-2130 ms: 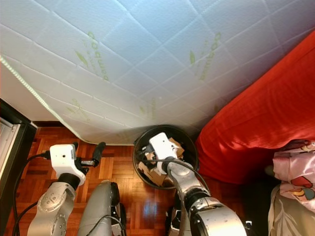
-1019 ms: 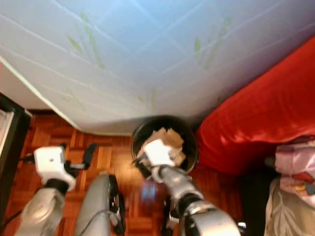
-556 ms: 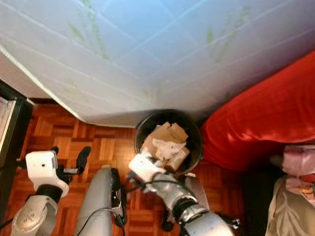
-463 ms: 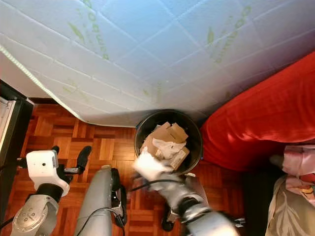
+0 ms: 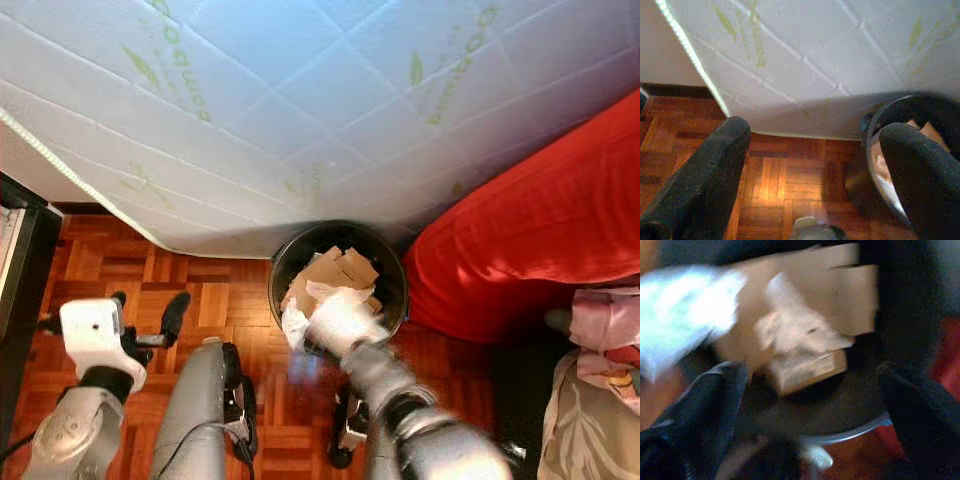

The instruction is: Clean up the room

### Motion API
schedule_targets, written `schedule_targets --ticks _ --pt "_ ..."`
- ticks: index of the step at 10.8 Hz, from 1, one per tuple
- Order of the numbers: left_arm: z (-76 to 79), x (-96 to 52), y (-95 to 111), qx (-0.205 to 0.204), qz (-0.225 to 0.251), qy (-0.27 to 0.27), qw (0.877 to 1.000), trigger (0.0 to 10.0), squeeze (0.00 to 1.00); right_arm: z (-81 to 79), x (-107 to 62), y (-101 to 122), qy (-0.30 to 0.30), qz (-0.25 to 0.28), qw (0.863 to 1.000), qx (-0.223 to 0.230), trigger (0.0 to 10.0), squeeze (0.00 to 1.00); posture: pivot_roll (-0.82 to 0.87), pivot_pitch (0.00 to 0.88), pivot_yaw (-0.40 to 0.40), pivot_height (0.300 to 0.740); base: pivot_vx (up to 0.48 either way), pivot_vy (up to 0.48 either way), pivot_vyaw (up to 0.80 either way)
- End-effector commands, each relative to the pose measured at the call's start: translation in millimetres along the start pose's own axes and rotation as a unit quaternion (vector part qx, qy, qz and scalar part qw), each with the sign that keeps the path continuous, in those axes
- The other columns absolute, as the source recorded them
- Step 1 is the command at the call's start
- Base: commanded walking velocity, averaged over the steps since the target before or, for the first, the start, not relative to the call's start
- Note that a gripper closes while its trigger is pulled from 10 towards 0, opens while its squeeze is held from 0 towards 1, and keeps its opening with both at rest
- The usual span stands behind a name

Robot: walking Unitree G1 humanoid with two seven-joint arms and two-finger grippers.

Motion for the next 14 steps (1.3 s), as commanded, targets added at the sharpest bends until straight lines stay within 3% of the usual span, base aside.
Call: schedule_targets --ticks 1,3,4,5,7,8,11,14 --pt "-10.4 -4.3 -20 0.004 -0.033 0.018 0.999 10.0 0.0 3.9 -2.7 -11 0.0 0.001 0.997 0.074 10.0 0.0 0.28 0.444 -0.069 0.61 0.0 0.0 0.0" --pt "-18.3 6.4 -44 -0.005 -0.062 0.034 0.998 10.0 0.0 33.3 -10.1 -28 -0.036 0.025 0.987 0.152 10.0 0.0 0.24 0.373 -0.072 0.61 0.0 0.0 0.0" --pt "-22.7 11.0 -65 -0.017 -0.094 0.044 0.994 10.0 0.0 41.3 -20.6 -61 -0.058 0.002 0.982 0.181 10.0 0.0 0.22 0.325 -0.069 0.61 0.0 0.0 0.0" --pt "-26.9 11.0 -74 -0.026 -0.105 0.053 0.993 10.0 0.0 41.6 -27.4 -80 -0.068 -0.012 0.976 0.209 10.0 0.0 0.21 0.304 -0.066 0.61 0.0 0.0 0.0" --pt "-36.8 14.5 -96 -0.029 -0.135 0.066 0.988 10.0 0.0 28.3 -39.1 -112 -0.066 -0.05 0.965 0.248 10.0 0.0 0.19 0.25 -0.055 0.61 0.0 0.0 0.0" --pt "-41.4 13.8 -107 -0.038 -0.15 0.073 0.985 10.0 0.0 18.7 -40.8 -117 -0.058 -0.055 0.962 0.26 10.0 0.0 0.18 0.234 -0.05 0.61 0.0 0.0 0.0" --pt "-42.9 18.0 -122 -0.038 -0.163 0.068 0.984 10.0 0.0 -5.9 -37.6 -110 -0.007 -0.056 0.969 0.239 10.0 0.0 0.18 0.189 -0.043 0.61 -0.08 0.0 0.0" --pt "-43.7 21.5 -126 -0.037 -0.161 0.062 0.984 10.0 0.0 -15.2 -35.8 -104 0.018 -0.05 0.976 0.21 10.0 0.0 0.18 0.173 -0.041 0.61 -0.252 0.0 0.0"
Point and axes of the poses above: a point about 5 cm out from each wrist's last joint towards the gripper, its own x axis pointing out of the wrist towards the gripper, its own y axis along the axis of the wrist's last joint, z = x × y, the point moved 3 cm from there along x, pointing out of the wrist towards the gripper, and after that the axes turned 4 degrees about -x, right-handed, at the moved point
